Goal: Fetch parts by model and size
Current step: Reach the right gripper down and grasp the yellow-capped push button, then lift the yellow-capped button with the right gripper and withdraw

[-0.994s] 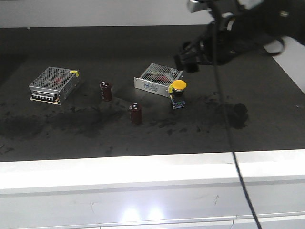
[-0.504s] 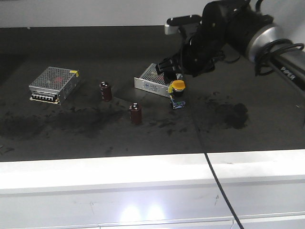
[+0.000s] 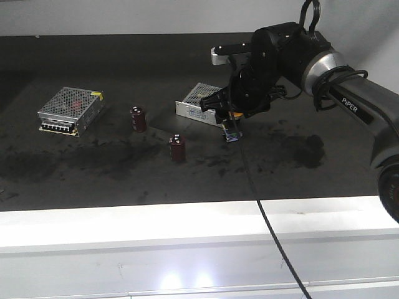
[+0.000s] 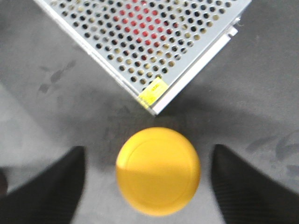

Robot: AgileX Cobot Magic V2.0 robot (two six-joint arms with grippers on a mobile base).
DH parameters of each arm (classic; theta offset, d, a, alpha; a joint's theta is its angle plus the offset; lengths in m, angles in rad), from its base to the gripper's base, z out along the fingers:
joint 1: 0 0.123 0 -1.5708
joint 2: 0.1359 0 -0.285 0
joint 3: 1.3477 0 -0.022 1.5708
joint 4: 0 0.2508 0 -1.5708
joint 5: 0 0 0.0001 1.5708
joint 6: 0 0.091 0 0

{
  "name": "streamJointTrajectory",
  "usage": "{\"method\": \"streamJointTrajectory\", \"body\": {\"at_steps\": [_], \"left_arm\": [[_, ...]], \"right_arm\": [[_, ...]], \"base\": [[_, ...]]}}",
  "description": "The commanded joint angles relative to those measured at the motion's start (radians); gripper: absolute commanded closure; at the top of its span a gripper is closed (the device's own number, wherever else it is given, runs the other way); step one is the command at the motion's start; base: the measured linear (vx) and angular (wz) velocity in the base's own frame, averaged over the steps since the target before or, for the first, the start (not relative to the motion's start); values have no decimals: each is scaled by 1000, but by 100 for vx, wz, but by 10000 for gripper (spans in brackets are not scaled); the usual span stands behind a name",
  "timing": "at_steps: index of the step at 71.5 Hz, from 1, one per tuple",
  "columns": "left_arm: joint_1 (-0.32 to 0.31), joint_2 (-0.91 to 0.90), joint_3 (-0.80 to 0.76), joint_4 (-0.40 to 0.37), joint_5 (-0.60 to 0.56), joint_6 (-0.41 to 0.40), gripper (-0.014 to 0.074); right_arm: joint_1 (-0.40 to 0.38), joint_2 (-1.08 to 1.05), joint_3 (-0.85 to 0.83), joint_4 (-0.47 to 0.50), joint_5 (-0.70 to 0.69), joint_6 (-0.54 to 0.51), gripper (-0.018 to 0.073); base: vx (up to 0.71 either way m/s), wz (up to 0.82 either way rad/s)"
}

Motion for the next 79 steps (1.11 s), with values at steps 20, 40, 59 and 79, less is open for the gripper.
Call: {"method": "streamJointTrajectory", "body": {"at_steps": [20,40,59,79], "left_arm": [[-5,21,-23,2,-76,-8,603],[-5,21,-23,2,-76,-8,603],[-5,21,-23,2,-76,-8,603],[-5,21,-23,2,-76,-8,603]], "right_arm": [[-6,-139,-21,-17,-56,3,571],[-8,-451,290,-77,-279,-1,567],[-8,-875,791,-112,-620,-1,564],[-7,-1333,1137,-112,-781,2,564]], "base": [[0,0],[0,0],[0,0],[0,0]]}}
